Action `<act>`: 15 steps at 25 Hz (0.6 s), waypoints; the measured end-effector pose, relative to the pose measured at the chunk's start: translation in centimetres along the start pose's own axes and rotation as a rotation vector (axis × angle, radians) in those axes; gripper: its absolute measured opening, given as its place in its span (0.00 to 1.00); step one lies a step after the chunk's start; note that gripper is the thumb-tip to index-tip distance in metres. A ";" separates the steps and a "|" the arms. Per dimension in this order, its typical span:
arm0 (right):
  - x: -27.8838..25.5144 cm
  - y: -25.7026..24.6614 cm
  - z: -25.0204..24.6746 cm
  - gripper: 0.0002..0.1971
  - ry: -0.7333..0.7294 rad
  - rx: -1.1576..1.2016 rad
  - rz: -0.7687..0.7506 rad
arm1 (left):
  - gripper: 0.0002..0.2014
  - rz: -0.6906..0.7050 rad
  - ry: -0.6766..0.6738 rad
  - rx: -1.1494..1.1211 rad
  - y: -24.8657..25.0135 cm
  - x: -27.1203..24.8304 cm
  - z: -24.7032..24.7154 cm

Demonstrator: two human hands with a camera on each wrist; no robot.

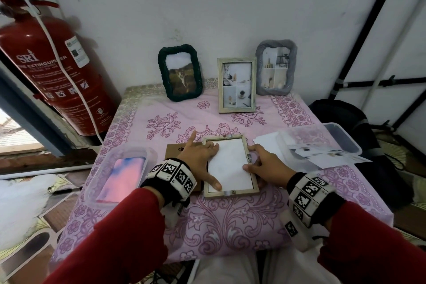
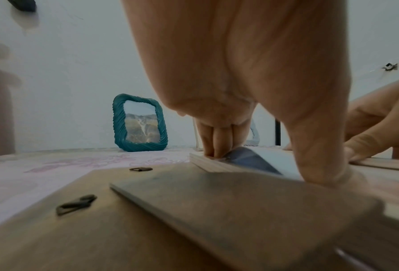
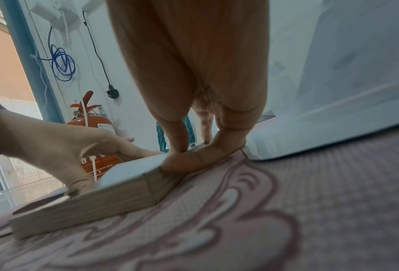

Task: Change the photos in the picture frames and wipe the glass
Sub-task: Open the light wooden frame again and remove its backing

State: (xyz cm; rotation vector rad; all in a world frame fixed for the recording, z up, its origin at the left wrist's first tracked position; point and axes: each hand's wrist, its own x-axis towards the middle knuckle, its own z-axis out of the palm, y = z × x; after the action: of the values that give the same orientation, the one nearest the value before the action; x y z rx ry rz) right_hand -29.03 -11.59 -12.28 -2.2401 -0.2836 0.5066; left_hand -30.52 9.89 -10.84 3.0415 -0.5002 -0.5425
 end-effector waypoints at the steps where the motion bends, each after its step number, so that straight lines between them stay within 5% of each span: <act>1: 0.0 0.0 0.0 0.27 0.001 0.008 0.005 | 0.65 -0.001 0.006 -0.018 0.1 -0.1 0.1; 6: 0.0 -0.1 0.1 0.28 0.032 -0.060 -0.060 | 0.47 -0.041 0.227 -0.280 0.9 -1.0 0.9; 11: 0.0 -0.2 0.1 0.19 0.022 -0.058 -0.068 | 0.43 -0.134 0.449 -0.846 2.1 -1.9 1.8; 15: 0.1 -0.1 0.1 0.19 0.031 -0.034 -0.067 | 0.46 -0.189 0.602 -0.942 2.9 -2.2 2.0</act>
State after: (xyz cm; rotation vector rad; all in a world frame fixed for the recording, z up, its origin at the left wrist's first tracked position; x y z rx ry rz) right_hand -29.05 -11.39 -12.28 -2.2611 -0.3530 0.4345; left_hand -34.02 7.87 -11.76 2.1599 0.0762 0.1443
